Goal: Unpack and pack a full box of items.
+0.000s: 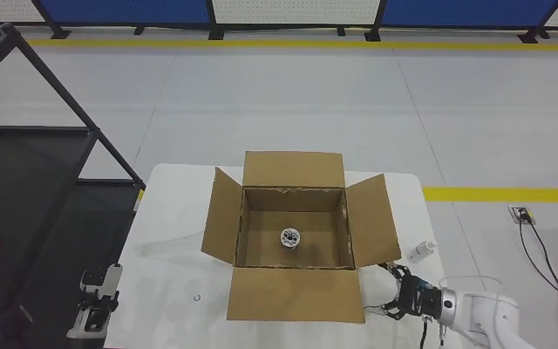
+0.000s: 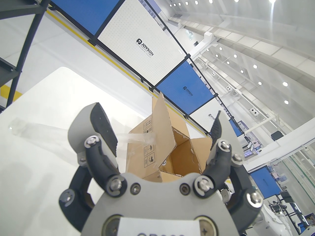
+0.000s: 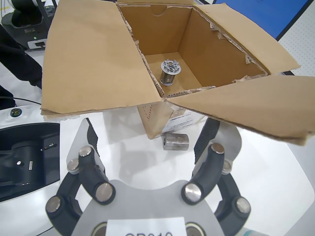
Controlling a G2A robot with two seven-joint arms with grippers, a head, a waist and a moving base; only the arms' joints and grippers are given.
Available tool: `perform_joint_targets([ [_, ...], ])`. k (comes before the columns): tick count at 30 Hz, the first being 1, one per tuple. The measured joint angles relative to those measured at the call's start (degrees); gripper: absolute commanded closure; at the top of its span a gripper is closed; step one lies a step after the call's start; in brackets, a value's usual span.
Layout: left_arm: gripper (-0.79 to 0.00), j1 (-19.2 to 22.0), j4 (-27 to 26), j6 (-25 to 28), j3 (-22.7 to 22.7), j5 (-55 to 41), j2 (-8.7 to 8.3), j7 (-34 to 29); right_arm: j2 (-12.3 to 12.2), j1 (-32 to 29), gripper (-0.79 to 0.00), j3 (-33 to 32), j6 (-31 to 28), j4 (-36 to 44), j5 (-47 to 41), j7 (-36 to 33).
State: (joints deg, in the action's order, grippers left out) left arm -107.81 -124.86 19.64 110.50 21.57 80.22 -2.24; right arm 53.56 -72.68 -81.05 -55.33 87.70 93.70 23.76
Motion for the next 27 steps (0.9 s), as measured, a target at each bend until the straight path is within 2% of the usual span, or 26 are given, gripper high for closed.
perform_joint_targets([
  [7,-0.785,-0.38,0.15,0.20,-0.42,0.30,0.03,1.08,0.24,2.30,-0.785,3.79,-0.78,-2.04,1.39,1.61],
  [15,-0.785,-0.56,0.31,0.24,-0.65,0.49,0.00,1.60,1.20,5.84,-0.785,9.00,0.22,-3.99,-0.11,0.39],
  [27,-0.785,-0.56,0.79,0.23,-0.70,0.74,-0.08,2.05,1.98,8.44,-0.785,12.45,1.51,-5.01,-2.56,-0.02],
])
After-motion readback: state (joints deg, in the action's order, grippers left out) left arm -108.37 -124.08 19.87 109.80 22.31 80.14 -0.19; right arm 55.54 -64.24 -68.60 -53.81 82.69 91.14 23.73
